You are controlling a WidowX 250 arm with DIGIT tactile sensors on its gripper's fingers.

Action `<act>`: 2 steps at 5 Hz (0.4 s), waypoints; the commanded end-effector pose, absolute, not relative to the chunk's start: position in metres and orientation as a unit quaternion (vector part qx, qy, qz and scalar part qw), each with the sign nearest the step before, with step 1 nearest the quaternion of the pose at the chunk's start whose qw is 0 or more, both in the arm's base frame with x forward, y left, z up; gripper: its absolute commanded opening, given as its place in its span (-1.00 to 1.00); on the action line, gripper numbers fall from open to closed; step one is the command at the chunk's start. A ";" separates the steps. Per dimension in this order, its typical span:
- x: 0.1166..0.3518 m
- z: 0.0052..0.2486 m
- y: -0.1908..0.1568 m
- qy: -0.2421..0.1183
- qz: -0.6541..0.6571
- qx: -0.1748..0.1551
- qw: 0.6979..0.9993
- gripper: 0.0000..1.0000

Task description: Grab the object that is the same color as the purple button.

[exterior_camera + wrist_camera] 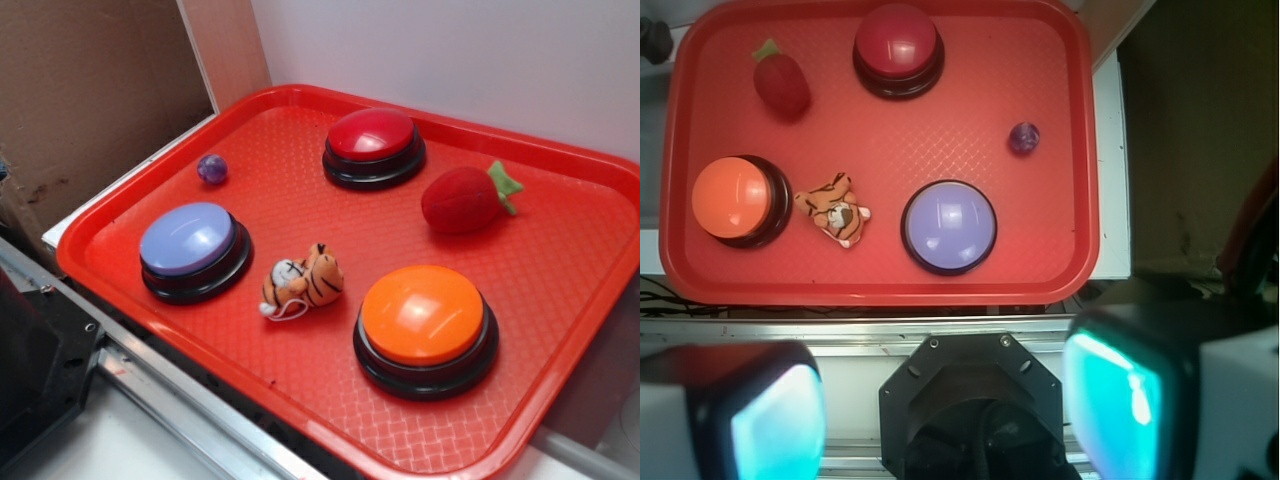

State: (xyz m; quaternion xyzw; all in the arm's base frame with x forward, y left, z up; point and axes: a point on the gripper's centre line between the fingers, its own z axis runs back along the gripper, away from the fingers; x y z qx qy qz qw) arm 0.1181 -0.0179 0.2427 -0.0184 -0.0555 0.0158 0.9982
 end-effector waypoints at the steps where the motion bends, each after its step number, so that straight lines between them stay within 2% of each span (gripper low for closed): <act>1: 0.118 0.243 -0.018 -0.055 0.016 -0.018 0.998 1.00; 2: 0.147 0.244 0.001 -0.047 0.059 -0.004 0.997 1.00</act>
